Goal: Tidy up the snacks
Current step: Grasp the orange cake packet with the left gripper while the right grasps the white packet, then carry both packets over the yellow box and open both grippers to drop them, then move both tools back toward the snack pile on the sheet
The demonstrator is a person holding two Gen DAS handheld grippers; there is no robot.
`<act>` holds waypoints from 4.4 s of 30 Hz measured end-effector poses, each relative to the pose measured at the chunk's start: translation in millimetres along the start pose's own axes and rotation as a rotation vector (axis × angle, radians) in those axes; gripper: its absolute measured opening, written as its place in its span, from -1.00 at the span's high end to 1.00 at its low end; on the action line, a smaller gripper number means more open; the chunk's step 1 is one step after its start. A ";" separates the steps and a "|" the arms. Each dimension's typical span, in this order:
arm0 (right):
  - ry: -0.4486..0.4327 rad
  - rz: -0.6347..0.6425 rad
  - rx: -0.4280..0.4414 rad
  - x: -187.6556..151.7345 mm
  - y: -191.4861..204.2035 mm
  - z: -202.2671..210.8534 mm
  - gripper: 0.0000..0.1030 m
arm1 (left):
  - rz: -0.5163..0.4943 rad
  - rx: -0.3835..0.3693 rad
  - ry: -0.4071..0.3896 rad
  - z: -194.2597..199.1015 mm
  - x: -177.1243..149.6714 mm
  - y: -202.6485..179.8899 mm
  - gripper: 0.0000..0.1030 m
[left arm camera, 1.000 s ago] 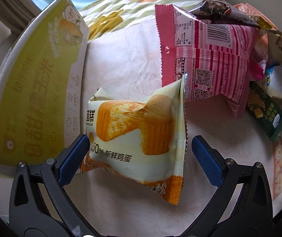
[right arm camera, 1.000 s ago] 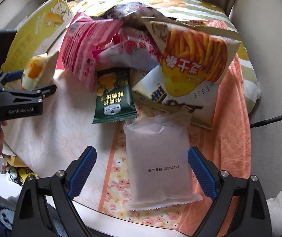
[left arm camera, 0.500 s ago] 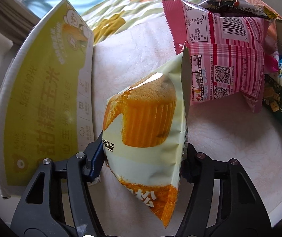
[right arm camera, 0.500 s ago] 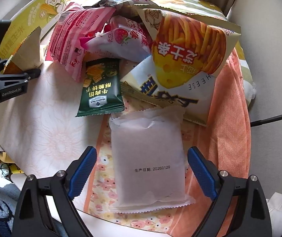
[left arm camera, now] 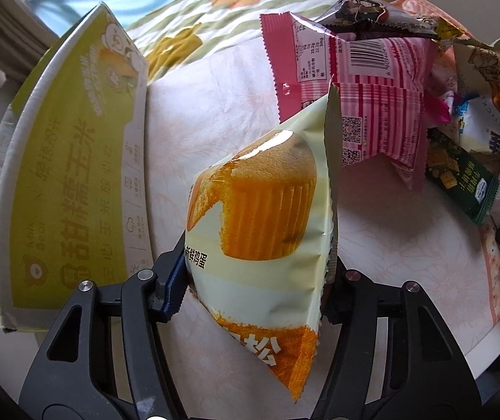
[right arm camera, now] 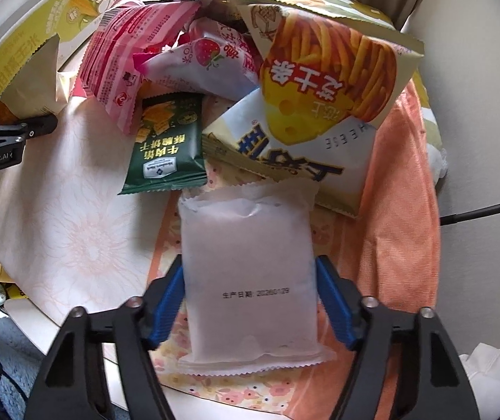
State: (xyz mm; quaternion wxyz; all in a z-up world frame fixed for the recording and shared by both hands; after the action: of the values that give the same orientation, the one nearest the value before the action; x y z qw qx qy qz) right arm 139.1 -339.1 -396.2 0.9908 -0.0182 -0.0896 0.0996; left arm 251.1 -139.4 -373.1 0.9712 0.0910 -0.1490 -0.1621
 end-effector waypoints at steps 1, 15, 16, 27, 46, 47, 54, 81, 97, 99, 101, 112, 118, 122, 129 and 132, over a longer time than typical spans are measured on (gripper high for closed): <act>-0.001 0.000 -0.006 -0.5 1.1 -2.2 -0.22 | 0.000 -0.002 -0.002 2.2 -1.3 -1.1 -0.09; -0.071 -0.048 0.018 -5.5 15.1 27.1 -0.14 | 0.011 0.002 -0.062 52.9 -15.5 0.0 -0.09; -0.083 -0.045 0.018 -5.5 14.8 32.8 -0.14 | 0.019 0.004 -0.074 61.6 -15.5 1.3 -0.09; -0.276 0.031 0.004 48.4 29.1 113.8 -0.14 | 0.138 0.052 -0.261 161.7 1.0 44.5 -0.09; -0.452 0.081 0.170 191.2 218.0 197.7 -0.14 | 0.230 0.014 -0.335 171.0 8.6 250.1 -0.09; -0.453 0.082 0.172 197.0 229.2 197.4 -0.14 | 0.233 0.000 -0.319 164.0 4.8 260.8 -0.09; -0.424 0.054 0.195 223.5 291.4 180.6 -0.14 | 0.248 -0.119 -0.223 114.1 -21.6 307.9 -0.09; -0.268 -0.033 0.235 218.5 329.4 138.1 -0.14 | 0.302 -0.297 -0.170 95.3 -52.3 330.1 -0.99; -0.317 -0.084 0.287 220.5 336.5 134.5 -0.83 | 0.348 -0.275 -0.148 91.2 -63.9 342.1 -0.99; -0.313 -0.097 0.284 218.3 336.9 133.7 -0.83 | 0.346 -0.281 -0.140 88.8 -66.4 339.6 -0.99; -0.311 -0.113 0.289 215.9 333.8 133.4 -0.83 | 0.340 -0.283 -0.136 87.7 -66.8 336.8 -0.99; -0.360 -0.136 0.251 209.7 329.4 154.2 -0.83 | 0.290 -0.279 -0.179 97.3 -57.5 332.9 -0.99; -0.389 -0.160 0.209 197.4 321.0 168.8 -0.83 | 0.241 -0.318 -0.210 100.4 -52.7 316.6 -0.99; -0.409 -0.209 0.180 185.9 303.0 180.1 -0.83 | 0.201 -0.352 -0.231 108.0 -47.2 299.7 -0.99; -0.462 -0.315 0.107 158.0 234.1 202.3 -0.83 | 0.148 -0.387 -0.276 133.6 -27.6 259.3 -0.99; -0.481 -0.359 0.080 146.0 191.4 207.3 -0.83 | 0.134 -0.398 -0.312 147.9 -15.4 231.4 -0.99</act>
State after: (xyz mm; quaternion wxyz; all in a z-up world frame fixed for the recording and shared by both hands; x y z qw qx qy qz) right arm 205.1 -118.5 -177.3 0.9428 0.0610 -0.3196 -0.0722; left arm 256.6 62.2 -186.1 0.9439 -0.1378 -0.2677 -0.1354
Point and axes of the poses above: each gripper's, at about its wrist camera, not at the fingertips, and z roughly against the way its jaws point, y to its left, x to its top, the point moved 10 cm from there along -z, roughly the way its jaws point, and after that the axes turned 5 degrees about y, right-handed, at the moved point
